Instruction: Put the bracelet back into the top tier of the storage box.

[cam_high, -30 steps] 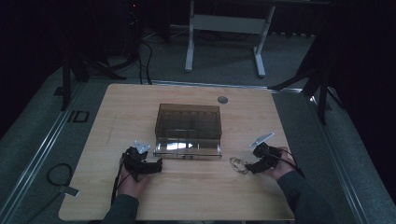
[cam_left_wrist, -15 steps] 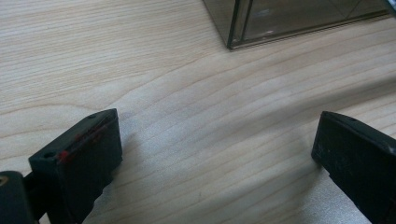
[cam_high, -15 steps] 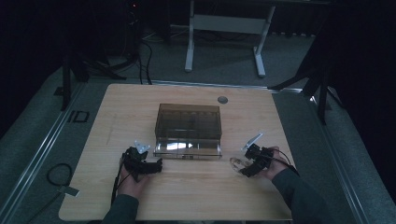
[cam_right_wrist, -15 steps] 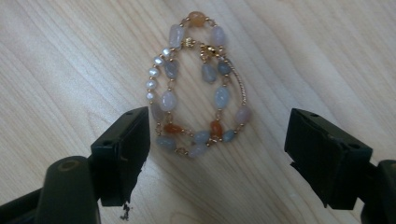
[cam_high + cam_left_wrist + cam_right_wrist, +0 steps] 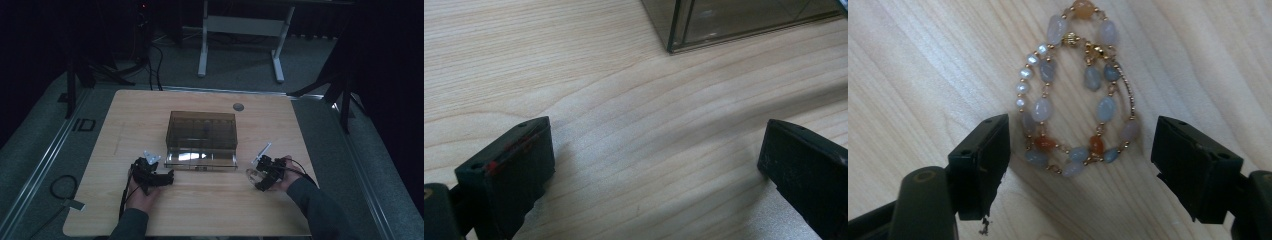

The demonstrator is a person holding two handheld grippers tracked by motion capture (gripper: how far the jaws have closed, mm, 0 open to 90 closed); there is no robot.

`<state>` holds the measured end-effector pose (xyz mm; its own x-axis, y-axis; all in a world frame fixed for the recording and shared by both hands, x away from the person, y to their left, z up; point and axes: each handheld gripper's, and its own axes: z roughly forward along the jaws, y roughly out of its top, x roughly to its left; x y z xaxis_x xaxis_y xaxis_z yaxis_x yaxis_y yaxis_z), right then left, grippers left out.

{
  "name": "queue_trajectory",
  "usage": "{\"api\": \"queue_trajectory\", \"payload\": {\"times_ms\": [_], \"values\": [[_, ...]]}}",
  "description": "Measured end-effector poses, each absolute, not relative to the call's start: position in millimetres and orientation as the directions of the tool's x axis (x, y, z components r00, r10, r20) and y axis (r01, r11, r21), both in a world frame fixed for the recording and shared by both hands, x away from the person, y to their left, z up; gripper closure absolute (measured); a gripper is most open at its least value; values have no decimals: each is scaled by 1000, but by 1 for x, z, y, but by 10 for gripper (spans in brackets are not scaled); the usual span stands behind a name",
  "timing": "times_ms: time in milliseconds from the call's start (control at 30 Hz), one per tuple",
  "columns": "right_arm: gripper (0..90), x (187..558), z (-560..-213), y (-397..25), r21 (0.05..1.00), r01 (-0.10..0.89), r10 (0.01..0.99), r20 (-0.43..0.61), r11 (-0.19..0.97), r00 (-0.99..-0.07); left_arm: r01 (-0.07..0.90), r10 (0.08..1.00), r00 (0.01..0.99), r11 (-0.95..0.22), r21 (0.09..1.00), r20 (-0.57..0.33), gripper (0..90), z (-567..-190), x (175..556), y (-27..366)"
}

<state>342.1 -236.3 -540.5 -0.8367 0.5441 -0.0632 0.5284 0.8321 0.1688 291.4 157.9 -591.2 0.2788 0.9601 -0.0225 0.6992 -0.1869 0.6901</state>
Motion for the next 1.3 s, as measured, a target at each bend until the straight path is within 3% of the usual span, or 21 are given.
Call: {"api": "queue_trajectory", "payload": {"times_ms": [133, 200, 233, 367, 433, 633, 800, 1300], "values": [[281, 344, -542, -235, 153, 532, 544, -52, 833, -837, 699, 960, 278, -185, 691, -24, 18, -591, 291, 158], [332, 345, -541, -235, 154, 535, 547, -46, 831, -836, 699, 960, 278, -185, 691, -24, 18, -591, 291, 158], [407, 346, -540, -235, 154, 535, 544, -24, 831, -839, 699, 960, 278, -185, 691, -24, 18, -591, 291, 158], [480, 346, -539, -234, 146, 533, 541, -22, 834, -841, 699, 960, 278, -185, 691, -23, 18, -591, 291, 158], [580, 345, -537, -233, 134, 518, 526, -25, 845, -850, 699, 960, 279, -188, 690, -22, 18, -591, 291, 158], [725, 344, -536, -231, 114, 510, 516, -30, 852, -856, 699, 960, 279, -187, 691, -22, 18, -591, 291, 158], [786, 345, -536, -229, 95, 513, 515, -6, 853, -857, 698, 960, 278, -185, 691, -23, 18, -591, 291, 158], [801, 350, -517, -231, 104, 550, 547, 58, 829, -835, 699, 960, 277, -185, 691, -24, 18, -591, 291, 158]]}}
